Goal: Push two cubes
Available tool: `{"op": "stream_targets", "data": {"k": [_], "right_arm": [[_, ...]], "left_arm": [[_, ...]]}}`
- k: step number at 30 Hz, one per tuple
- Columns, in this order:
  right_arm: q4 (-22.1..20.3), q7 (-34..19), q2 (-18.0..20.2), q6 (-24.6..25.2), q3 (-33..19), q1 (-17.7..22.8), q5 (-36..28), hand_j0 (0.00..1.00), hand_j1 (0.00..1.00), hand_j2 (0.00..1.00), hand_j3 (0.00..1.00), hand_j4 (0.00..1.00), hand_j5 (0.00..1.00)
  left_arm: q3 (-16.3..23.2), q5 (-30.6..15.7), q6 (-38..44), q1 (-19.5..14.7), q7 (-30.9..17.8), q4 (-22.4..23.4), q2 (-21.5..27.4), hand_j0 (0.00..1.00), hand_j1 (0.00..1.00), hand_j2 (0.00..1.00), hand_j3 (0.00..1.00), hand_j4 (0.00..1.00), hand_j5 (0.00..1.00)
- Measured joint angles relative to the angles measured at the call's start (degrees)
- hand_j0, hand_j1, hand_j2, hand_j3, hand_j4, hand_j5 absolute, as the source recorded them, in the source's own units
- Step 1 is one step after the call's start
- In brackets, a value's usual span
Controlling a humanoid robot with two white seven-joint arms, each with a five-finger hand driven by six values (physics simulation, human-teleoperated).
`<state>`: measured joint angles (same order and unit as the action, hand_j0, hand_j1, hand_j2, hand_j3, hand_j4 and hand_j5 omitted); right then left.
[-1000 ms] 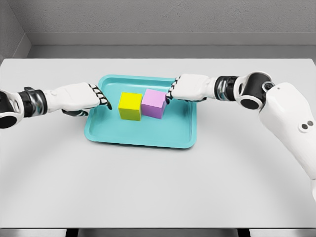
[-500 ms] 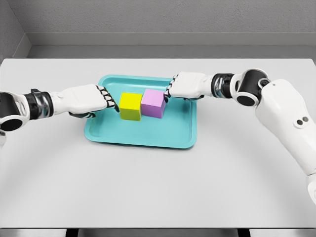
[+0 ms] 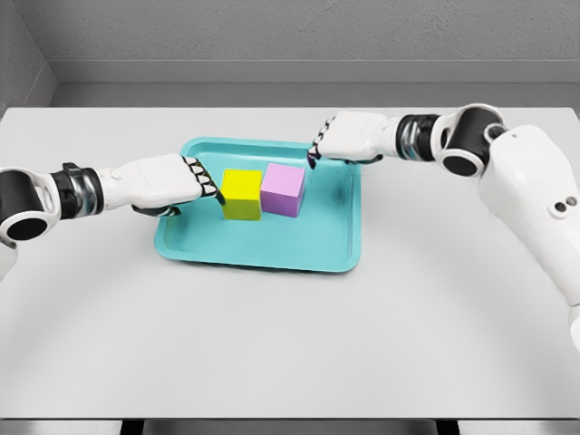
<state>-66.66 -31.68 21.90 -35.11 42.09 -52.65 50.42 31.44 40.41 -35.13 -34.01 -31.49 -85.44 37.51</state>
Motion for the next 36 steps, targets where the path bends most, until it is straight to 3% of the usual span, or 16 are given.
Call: {"op": "stream_targets", "data": {"k": [8, 15, 24, 32, 36], "right_arm": [[3.31, 0.02, -0.99, -0.01, 0.0, -2.72, 0.04, 0.64, 0.64, 0.64, 0.64, 0.64, 0.64], [6.82, 0.02, -4.71, -0.01, 0.65, -4.39, 0.26, 0.64, 0.64, 0.64, 0.64, 0.64, 0.64], [14.6, 0.1, -10.1, -0.03, 2.8, -6.42, 3.2, 0.64, 0.64, 0.64, 0.64, 0.64, 0.64], [15.61, 0.11, -11.63, -0.03, 4.49, -6.42, 4.0, 0.64, 0.64, 0.64, 0.64, 0.64, 0.64], [15.54, 0.11, -12.21, -0.02, 4.72, -6.68, 4.05, 0.64, 0.64, 0.64, 0.64, 0.64, 0.64]], "left_arm": [[-0.17, -0.33, -0.01, 1.05, 0.0, -0.25, 0.51, 0.77, 0.77, 0.77, 0.77, 0.77, 0.77], [-0.25, -1.7, -0.01, 2.55, 0.0, -1.58, 2.75, 0.76, 0.76, 0.76, 0.76, 0.76, 0.76], [-1.6, -2.93, 0.0, 2.37, 0.0, -1.83, 5.6, 0.77, 0.77, 0.77, 0.77, 0.77, 0.77], [-3.02, -3.97, 0.01, 2.2, 0.0, -1.3, 7.31, 0.78, 0.78, 0.78, 0.78, 0.78, 0.78], [-4.07, -4.24, 0.0, 2.11, 0.0, 1.3, 8.28, 0.79, 0.79, 0.79, 0.79, 0.79, 0.79]]}}
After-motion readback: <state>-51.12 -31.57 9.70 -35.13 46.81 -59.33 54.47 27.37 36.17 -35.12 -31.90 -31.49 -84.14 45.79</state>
